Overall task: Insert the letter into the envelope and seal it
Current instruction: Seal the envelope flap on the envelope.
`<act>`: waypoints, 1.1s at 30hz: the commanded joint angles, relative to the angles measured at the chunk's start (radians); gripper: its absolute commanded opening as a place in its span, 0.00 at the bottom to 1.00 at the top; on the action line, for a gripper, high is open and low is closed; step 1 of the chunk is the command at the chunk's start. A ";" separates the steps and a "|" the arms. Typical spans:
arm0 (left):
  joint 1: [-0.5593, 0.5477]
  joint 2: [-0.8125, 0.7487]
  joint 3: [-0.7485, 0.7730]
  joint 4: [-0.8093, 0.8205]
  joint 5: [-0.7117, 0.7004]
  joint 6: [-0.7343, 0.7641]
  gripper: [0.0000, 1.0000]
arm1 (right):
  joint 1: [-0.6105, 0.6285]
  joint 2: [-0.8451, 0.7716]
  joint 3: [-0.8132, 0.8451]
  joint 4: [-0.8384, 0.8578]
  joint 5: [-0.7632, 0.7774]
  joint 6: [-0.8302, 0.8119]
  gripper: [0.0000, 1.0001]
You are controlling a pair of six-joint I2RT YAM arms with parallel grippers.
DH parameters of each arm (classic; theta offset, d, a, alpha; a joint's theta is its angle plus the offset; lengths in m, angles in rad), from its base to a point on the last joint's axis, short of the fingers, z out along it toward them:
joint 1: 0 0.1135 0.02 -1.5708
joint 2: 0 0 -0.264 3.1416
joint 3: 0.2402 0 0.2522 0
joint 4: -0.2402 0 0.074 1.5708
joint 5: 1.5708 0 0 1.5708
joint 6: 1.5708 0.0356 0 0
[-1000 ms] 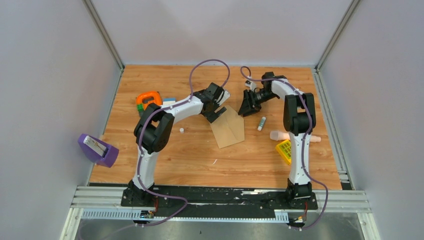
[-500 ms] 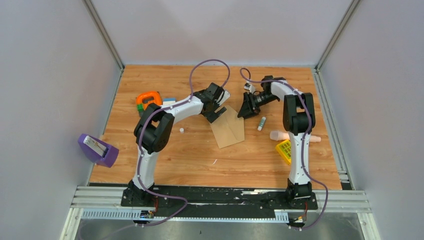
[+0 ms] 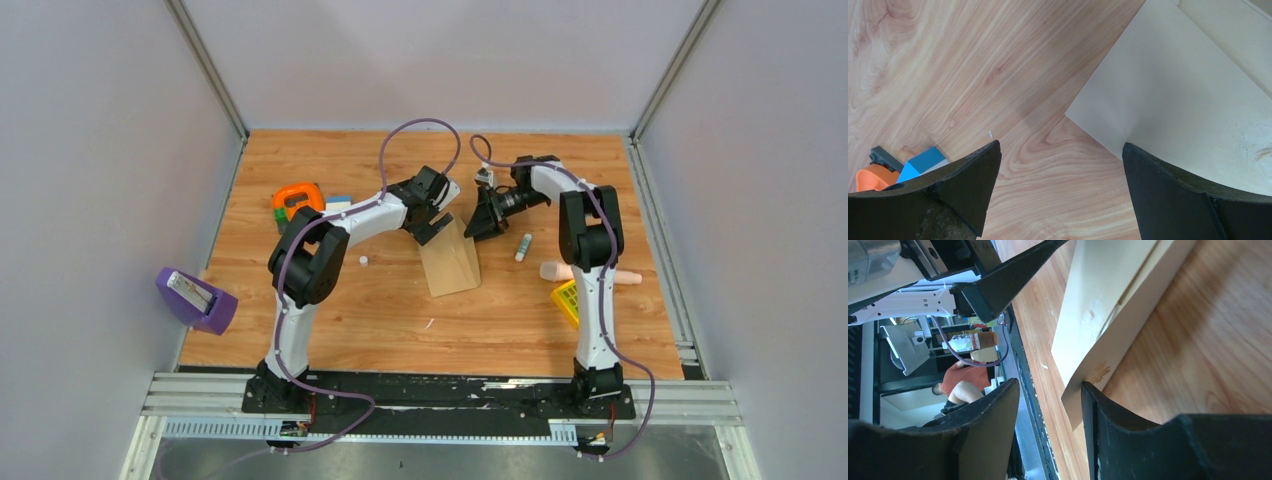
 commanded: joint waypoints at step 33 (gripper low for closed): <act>0.006 0.046 -0.034 -0.033 -0.007 -0.004 1.00 | 0.109 0.106 0.058 -0.013 -0.192 0.009 0.51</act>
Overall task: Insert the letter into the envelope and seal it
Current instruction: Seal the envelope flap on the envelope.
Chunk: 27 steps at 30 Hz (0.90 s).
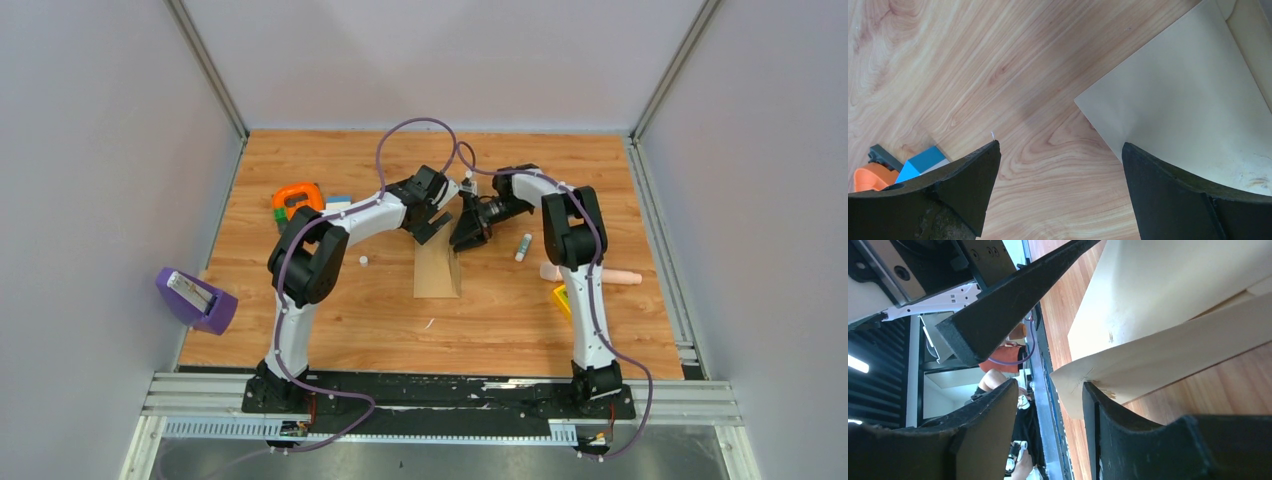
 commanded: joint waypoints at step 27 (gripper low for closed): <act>0.004 0.044 -0.028 -0.049 0.010 -0.011 1.00 | 0.092 -0.003 -0.036 0.284 0.165 0.223 0.09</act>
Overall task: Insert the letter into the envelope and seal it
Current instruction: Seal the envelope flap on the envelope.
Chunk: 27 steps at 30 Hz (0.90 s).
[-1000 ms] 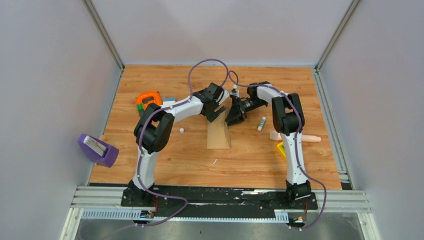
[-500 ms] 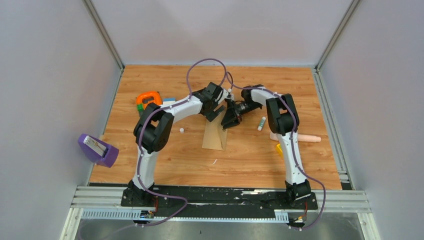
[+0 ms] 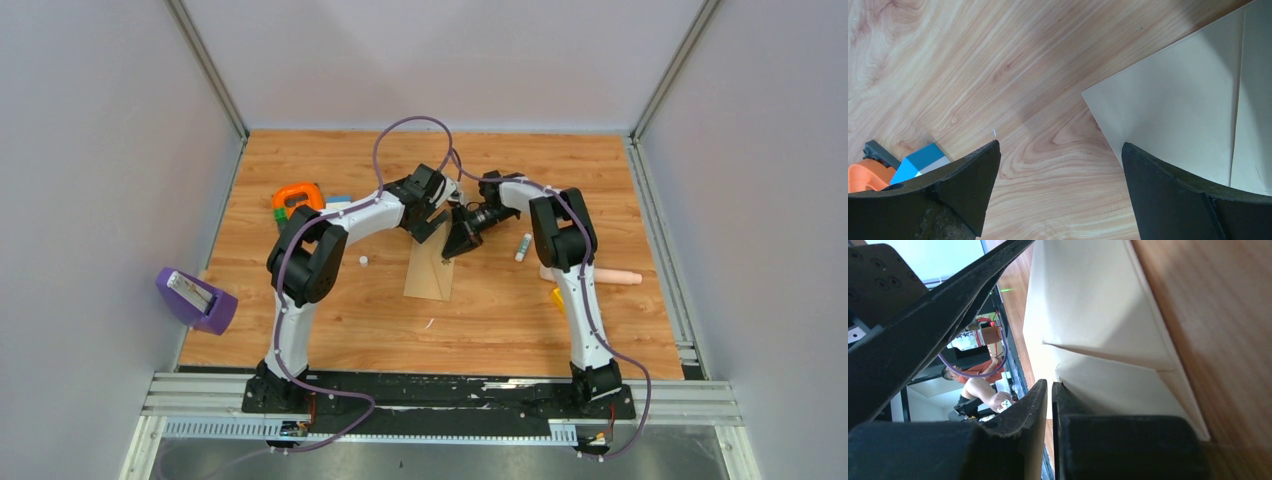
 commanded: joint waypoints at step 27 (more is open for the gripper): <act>0.000 0.053 -0.016 -0.057 0.003 0.002 1.00 | 0.126 -0.082 -0.105 0.250 0.149 0.243 0.00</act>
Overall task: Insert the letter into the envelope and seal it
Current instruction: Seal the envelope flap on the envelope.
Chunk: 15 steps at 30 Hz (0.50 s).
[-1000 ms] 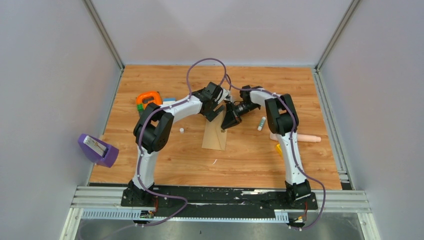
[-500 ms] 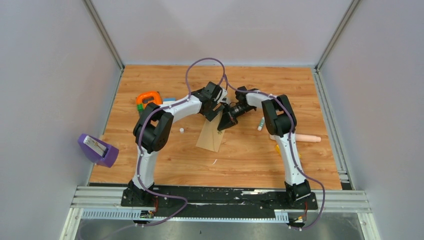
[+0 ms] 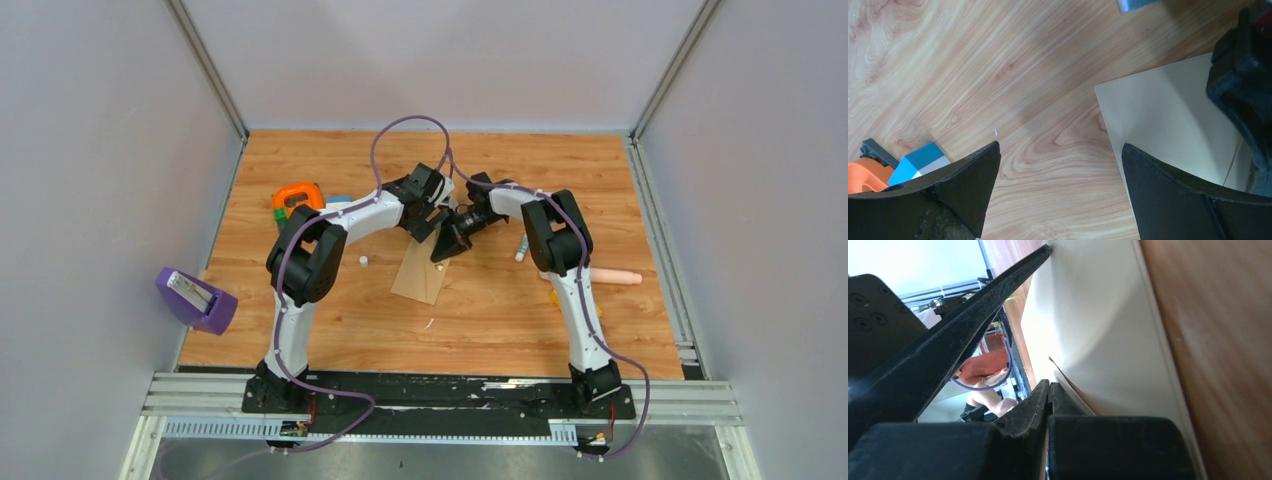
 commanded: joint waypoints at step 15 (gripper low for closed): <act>0.109 -0.172 -0.105 0.047 0.298 -0.070 1.00 | 0.071 -0.055 -0.113 0.104 0.233 0.093 0.00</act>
